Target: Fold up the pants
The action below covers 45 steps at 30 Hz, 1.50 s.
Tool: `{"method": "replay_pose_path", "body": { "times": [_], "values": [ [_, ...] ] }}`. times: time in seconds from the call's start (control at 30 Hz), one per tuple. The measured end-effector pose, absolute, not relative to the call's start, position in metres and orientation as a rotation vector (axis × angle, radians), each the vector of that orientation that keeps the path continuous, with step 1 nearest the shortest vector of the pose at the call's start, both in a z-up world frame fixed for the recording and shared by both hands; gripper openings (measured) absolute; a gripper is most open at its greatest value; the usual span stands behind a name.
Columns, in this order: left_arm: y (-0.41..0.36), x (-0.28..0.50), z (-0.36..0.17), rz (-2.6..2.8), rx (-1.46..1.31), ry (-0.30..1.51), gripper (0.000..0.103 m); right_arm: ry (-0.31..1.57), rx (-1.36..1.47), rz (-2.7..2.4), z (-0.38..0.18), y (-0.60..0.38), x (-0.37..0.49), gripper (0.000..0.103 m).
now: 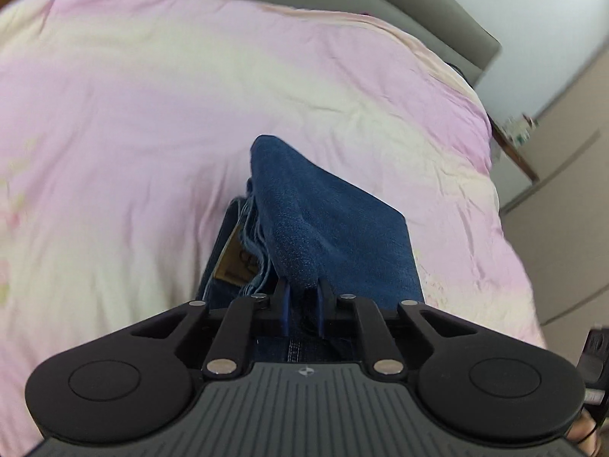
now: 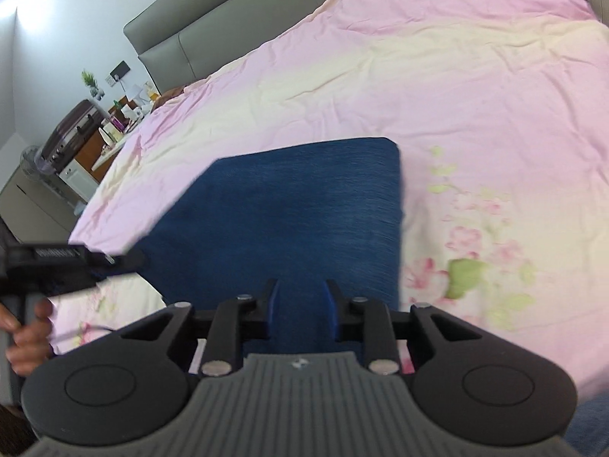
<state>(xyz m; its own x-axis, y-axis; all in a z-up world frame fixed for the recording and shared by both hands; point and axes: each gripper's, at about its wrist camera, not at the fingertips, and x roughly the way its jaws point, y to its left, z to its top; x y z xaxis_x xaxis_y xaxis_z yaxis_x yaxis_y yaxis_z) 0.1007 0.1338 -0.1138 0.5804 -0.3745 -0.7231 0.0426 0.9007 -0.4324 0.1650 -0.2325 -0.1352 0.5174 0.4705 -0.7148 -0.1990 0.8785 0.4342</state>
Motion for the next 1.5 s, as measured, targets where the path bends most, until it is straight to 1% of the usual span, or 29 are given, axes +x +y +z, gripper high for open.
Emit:
{"method": "replay_pose_path", "body": {
  "times": [0.1,0.17,0.23,0.37,0.43,0.57,0.73,0.77,0.8,0.83,0.9,1.0,1.07,1.1,1.13,1.17,1.23,1.33,1.37,1.4,1.43,1.5],
  "values": [
    [0.127,0.108,-0.117,-0.220,-0.266,0.978,0.014,0.960,0.274,0.433,-0.144,-0.238,0.153,0.022],
    [0.129,0.119,-0.138,-0.184,-0.216,1.042,0.014,0.976,0.240,0.441,-0.155,-0.232,0.149,0.022],
    [0.134,0.127,-0.159,-0.147,-0.187,1.094,0.014,0.991,0.193,0.436,-0.169,-0.223,0.149,0.019],
    [0.136,0.136,-0.192,-0.106,-0.195,1.188,0.015,1.035,0.155,0.431,-0.205,-0.209,0.151,0.017],
    [0.134,0.140,-0.199,-0.093,-0.181,1.224,0.016,1.049,0.115,0.429,-0.216,-0.204,0.154,0.014],
    [0.126,0.149,-0.211,-0.081,-0.129,1.285,0.017,1.058,0.029,0.435,-0.231,-0.195,0.154,0.014],
    [0.120,0.147,-0.212,-0.079,-0.089,1.288,0.018,1.067,0.054,0.434,-0.239,-0.199,0.159,0.012],
    [0.120,0.145,-0.210,-0.076,-0.082,1.284,0.019,1.068,0.060,0.436,-0.241,-0.201,0.160,0.012],
    [0.120,0.143,-0.208,-0.071,-0.075,1.278,0.022,1.066,0.059,0.437,-0.240,-0.201,0.160,0.012],
    [0.120,0.141,-0.205,-0.061,-0.071,1.271,0.029,1.062,0.052,0.438,-0.238,-0.201,0.159,0.012],
    [0.118,0.135,-0.196,-0.043,-0.046,1.243,0.036,1.052,0.048,0.436,-0.233,-0.202,0.156,0.012],
    [0.111,0.124,-0.181,-0.048,0.009,1.188,0.039,1.028,0.066,0.443,-0.222,-0.208,0.151,0.018],
    [0.108,0.119,-0.174,-0.055,0.019,1.162,0.047,1.011,0.100,0.441,-0.213,-0.216,0.149,0.027],
    [0.106,0.118,-0.169,-0.067,0.017,1.145,0.055,0.997,0.112,0.435,-0.209,-0.220,0.149,0.033],
    [0.106,0.117,-0.166,-0.075,0.017,1.129,0.061,0.981,0.122,0.430,-0.204,-0.223,0.150,0.035],
    [0.108,0.117,-0.162,-0.079,0.019,1.115,0.062,0.970,0.130,0.426,-0.201,-0.225,0.152,0.037],
    [0.110,0.122,-0.157,-0.086,0.021,1.097,0.063,0.953,0.159,0.414,-0.194,-0.231,0.158,0.051],
    [0.115,0.133,-0.153,-0.115,-0.011,1.083,0.064,0.942,0.197,0.396,-0.192,-0.240,0.174,0.059],
    [0.114,0.143,-0.152,-0.127,-0.031,1.081,0.066,0.945,0.208,0.390,-0.194,-0.242,0.180,0.060],
    [0.117,0.149,-0.154,-0.136,-0.053,1.081,0.072,0.951,0.221,0.386,-0.195,-0.244,0.187,0.061],
    [0.122,0.153,-0.157,-0.137,-0.077,1.083,0.075,0.959,0.236,0.382,-0.197,-0.246,0.194,0.063],
    [0.133,0.167,-0.166,-0.149,-0.146,1.087,0.075,0.975,0.276,0.375,-0.201,-0.245,0.209,0.064]
  ]
}}
